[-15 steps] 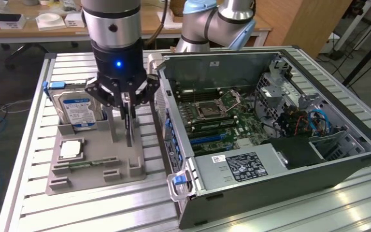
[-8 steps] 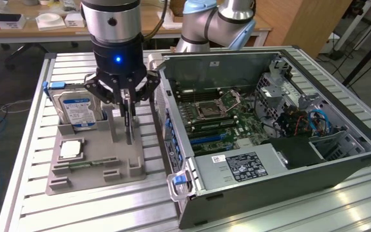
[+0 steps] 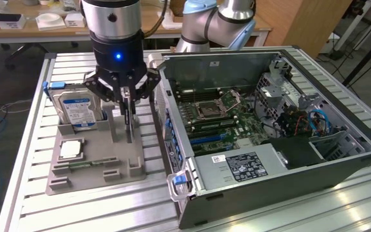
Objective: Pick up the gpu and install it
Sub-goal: 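Pick up the gpu and move the gpu toward the slot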
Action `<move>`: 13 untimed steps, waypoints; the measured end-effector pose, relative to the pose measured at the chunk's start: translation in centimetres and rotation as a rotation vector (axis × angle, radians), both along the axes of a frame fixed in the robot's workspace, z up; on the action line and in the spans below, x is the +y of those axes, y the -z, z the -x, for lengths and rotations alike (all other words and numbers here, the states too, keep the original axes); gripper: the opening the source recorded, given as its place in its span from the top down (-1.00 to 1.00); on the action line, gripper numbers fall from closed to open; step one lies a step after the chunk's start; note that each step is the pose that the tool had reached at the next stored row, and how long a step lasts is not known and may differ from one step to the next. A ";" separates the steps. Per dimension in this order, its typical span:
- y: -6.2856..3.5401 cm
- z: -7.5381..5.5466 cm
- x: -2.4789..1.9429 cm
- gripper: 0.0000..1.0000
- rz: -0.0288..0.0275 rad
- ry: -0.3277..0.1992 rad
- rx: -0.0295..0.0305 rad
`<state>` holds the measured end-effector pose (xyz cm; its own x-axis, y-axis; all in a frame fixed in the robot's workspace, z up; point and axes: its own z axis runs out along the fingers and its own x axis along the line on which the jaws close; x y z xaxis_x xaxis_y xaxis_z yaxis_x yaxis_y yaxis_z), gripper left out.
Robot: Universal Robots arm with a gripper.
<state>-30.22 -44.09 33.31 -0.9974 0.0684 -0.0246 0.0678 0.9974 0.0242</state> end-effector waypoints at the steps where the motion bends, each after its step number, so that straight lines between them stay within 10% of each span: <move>1: -0.25 0.0 0.00 0.48 0.0000 0.000 0.0001; 13: -3.69 0.0 0.00 0.48 0.0000 -0.001 0.0004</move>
<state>-30.21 -44.09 37.00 -0.9975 0.0671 -0.0241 0.0666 0.9975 0.0241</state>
